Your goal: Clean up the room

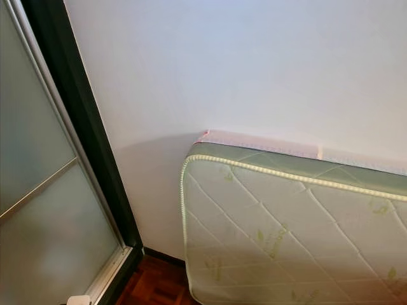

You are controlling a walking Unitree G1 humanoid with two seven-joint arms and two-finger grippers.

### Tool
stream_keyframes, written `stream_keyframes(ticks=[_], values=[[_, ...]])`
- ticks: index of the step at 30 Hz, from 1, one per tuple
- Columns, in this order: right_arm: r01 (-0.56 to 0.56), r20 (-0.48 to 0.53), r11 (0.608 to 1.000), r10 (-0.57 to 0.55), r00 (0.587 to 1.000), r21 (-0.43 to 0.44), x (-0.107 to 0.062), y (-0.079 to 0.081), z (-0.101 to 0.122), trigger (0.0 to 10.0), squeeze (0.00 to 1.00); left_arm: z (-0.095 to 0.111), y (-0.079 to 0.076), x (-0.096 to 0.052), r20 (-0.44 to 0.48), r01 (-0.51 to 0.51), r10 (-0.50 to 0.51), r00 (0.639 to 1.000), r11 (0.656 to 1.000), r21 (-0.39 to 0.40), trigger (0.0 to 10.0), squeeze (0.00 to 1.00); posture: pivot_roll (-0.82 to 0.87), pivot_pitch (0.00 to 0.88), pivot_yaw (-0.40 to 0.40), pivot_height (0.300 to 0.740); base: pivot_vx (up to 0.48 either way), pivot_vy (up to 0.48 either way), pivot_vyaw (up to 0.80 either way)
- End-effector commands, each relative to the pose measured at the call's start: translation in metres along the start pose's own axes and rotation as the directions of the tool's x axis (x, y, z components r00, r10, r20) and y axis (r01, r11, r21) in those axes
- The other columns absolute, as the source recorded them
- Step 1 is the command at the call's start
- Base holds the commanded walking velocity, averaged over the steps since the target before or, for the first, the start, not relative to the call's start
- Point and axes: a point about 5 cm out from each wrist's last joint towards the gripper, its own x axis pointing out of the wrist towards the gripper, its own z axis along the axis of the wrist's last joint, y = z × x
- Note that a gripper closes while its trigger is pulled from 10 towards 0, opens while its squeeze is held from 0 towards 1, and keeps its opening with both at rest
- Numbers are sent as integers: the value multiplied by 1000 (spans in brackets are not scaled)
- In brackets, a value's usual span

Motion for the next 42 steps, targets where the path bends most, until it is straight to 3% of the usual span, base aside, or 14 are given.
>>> stream_keyframes(ticks=[1,8,14,18,23,35,42], values=[[-122,152,989,108,983,87,6,10,88,10000,0,29,-52,7,-6,77,-77,997,996,-37,10000,0,9,0,-81,740,0,0,0],[-129,160,986,111,981,105,6,12,88,10000,0,29,-48,7,1,58,-58,998,997,-55,10000,0,23,0,-72,740,0,0,0],[-128,142,984,110,984,125,6,13,87,10000,0,30,-45,7,-1,30,-30,1000,1000,7,10000,0,45,0,-58,740,0,0,0],[-113,151,976,86,985,185,6,17,88,10000,0,32,-41,8,-10,22,-21,1000,999,39,10000,0,50,0,-32,740,0,0,0],[-105,161,970,71,984,218,6,17,89,10000,0,34,-40,8,10,9,-9,1000,1000,20,10000,0,54,0,-33,740,0,0,0],[-109,150,975,80,985,195,7,18,89,10000,0,34,-40,8,8,4,-4,1000,1000,-3,10000,0,51,0,-37,740,0,0,-66],[-117,122,979,97,988,168,7,17,83,10000,0,31,-40,8,-4,10,-10,1000,998,66,10000,0,54,0,-47,740,0,-185,-783]])
